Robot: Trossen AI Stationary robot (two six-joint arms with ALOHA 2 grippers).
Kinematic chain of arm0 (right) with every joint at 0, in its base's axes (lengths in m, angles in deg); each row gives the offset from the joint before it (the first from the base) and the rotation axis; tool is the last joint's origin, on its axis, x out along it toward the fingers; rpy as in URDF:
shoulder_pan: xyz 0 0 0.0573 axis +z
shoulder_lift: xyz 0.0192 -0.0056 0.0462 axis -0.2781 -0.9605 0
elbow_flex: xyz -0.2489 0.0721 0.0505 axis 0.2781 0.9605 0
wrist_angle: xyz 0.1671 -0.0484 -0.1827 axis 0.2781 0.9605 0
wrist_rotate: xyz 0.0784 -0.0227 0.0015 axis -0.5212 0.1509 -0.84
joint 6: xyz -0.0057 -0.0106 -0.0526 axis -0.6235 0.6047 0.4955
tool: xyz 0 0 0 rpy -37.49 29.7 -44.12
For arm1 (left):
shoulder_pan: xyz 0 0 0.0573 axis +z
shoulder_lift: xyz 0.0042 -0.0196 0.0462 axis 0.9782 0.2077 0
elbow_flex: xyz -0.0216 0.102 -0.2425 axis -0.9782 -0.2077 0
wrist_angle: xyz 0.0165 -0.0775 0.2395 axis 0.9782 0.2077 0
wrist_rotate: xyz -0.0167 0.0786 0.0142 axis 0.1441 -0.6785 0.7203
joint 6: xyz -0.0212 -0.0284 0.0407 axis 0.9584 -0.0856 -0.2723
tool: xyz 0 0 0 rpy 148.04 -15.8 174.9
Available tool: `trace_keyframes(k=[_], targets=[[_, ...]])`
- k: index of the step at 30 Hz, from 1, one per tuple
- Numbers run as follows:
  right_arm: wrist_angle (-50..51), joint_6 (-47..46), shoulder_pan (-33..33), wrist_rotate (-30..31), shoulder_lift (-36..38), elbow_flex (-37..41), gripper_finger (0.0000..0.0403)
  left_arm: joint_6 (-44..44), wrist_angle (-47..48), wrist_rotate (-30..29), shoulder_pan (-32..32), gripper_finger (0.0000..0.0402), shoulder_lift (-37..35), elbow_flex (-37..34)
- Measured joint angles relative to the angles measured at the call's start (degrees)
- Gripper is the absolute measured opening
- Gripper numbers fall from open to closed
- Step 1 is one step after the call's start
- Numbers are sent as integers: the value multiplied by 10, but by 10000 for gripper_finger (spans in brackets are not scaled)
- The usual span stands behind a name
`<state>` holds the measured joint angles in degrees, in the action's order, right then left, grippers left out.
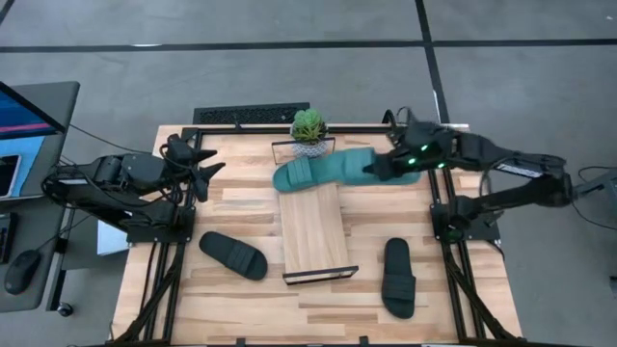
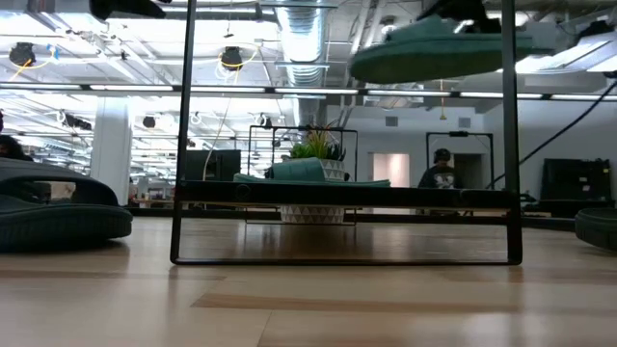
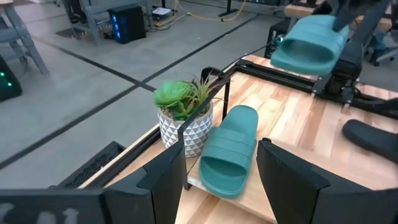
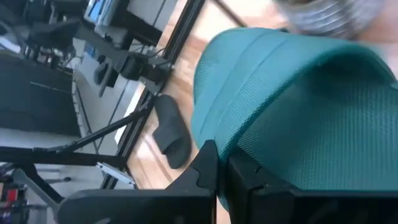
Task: Pick and place slides into the shelf
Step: Put the blue slides on the shelf
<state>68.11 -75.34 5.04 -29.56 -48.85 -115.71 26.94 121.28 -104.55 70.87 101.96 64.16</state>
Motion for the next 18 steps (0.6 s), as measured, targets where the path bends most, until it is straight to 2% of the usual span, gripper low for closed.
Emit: trace_keyframes(k=[7, 18], targets=[[-101, -47, 81, 21, -104, 0, 0, -31, 1, 20, 0, 188, 0, 0], [-212, -54, 111, -46, -214, 0, 0, -41, 30, 33, 0, 188, 0, 0]])
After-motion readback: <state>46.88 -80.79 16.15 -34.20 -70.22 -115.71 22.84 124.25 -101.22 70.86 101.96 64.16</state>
